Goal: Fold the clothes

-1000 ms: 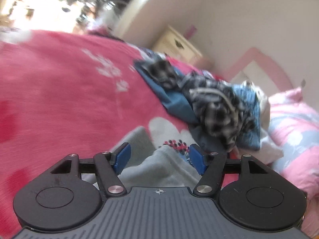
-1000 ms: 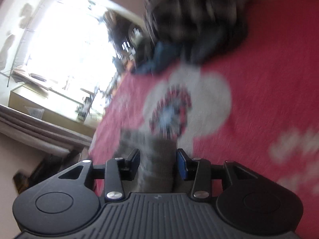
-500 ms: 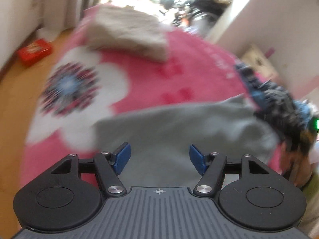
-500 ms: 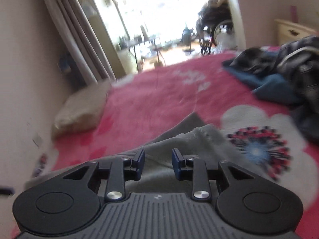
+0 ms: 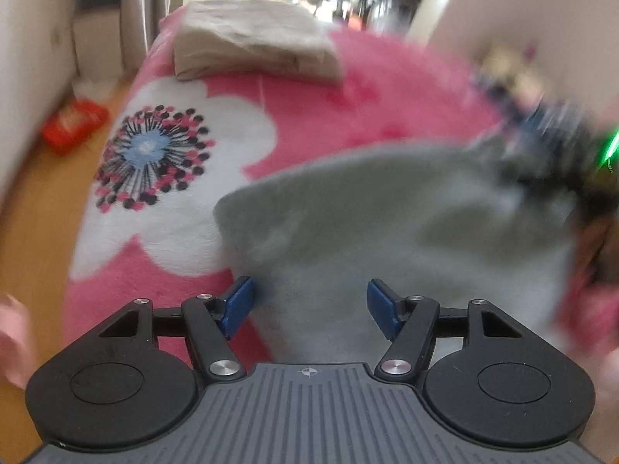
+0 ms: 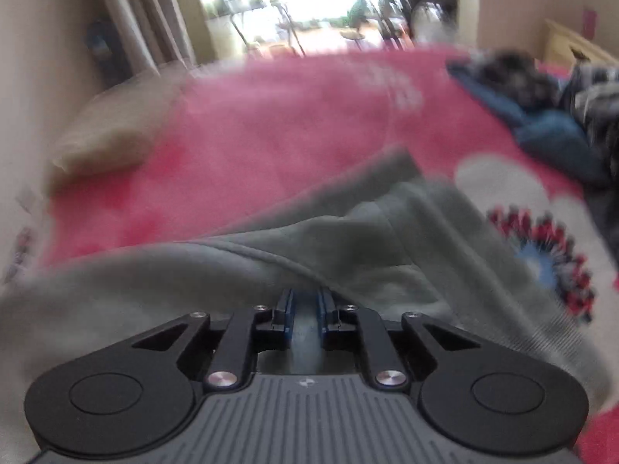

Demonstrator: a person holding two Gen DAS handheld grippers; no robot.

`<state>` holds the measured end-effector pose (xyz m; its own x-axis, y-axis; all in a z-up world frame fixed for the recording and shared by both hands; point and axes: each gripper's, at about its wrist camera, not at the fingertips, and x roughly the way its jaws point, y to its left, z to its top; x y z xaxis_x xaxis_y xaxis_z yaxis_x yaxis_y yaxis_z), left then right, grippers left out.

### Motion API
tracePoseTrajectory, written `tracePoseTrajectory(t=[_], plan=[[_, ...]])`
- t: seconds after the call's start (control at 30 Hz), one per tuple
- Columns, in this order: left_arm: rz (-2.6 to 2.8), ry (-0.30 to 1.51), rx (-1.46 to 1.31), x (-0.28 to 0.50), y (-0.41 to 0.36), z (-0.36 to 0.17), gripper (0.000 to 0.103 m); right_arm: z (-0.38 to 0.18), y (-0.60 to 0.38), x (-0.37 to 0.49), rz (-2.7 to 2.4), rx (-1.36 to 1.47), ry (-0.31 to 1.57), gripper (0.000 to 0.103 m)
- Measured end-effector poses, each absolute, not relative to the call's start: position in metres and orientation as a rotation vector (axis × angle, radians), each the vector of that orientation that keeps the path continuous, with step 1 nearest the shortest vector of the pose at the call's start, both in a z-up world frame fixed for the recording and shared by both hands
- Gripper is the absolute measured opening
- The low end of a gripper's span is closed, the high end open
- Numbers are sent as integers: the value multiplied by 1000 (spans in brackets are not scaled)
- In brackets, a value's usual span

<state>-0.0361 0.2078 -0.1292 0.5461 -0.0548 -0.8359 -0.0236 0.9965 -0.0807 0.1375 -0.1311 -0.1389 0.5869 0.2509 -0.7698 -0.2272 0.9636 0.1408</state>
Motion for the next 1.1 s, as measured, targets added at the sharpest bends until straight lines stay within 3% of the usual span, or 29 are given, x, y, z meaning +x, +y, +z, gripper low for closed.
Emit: tracePoseTrajectory(t=[0.07, 0.4, 0.7, 0.8, 0.87, 1.1], plan=[[-8, 981, -71, -38, 207, -134, 82, -142, -131, 137, 267, 31, 870, 11], [-3, 855, -11, -95, 194, -70, 80, -81, -172, 10, 405, 141, 769, 19], [-351, 837, 226, -124, 96, -89, 80, -92, -138, -63, 625, 159, 899, 20], [-321, 816, 372, -126, 69, -103, 73, -92, -130, -69, 634, 146, 917, 20], [-308, 809, 409, -124, 61, -108, 57, -92, -130, -74, 635, 165, 923, 20], [-292, 799, 374, -109, 69, -111, 46, -104, -139, -75, 589, 234, 991, 22]])
